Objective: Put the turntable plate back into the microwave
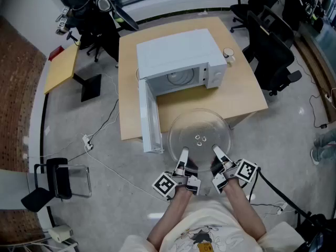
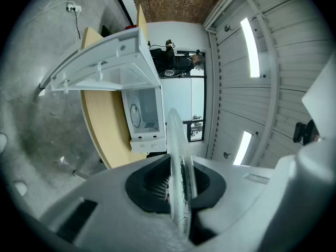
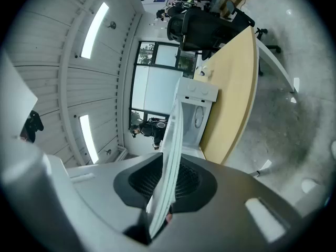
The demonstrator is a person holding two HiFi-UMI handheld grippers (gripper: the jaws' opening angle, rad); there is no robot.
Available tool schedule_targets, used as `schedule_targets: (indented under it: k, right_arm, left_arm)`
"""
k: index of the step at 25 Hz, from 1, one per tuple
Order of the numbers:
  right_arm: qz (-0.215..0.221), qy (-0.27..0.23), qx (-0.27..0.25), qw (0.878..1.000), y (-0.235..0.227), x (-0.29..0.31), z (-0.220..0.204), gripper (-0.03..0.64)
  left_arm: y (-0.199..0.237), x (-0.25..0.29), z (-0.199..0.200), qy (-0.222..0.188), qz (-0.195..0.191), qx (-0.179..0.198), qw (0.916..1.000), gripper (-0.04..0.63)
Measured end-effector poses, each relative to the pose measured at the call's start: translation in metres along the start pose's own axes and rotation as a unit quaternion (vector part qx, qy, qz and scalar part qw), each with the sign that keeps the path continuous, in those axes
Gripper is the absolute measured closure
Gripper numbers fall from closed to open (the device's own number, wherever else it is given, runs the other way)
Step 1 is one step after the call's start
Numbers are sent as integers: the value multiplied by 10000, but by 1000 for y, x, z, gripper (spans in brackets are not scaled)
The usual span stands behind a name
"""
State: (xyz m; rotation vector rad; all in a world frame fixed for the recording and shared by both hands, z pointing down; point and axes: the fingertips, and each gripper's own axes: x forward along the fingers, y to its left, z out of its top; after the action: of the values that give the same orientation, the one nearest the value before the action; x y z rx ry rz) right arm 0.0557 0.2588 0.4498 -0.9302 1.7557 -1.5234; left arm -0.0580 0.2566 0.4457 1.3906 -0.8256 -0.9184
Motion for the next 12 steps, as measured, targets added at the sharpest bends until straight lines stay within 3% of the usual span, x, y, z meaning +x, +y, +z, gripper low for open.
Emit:
schedule_targets:
  k: [5,12]
  right_arm:
    - [-52,324,36,9995,7,-27,-25,560]
    - [24,521,92,9986,9,-46,-29,560]
  left_arm:
    - [-4,-37,-12,-177,48,-58,9998,565]
    - [-8,-54,-27,-384,4,97,9992,565]
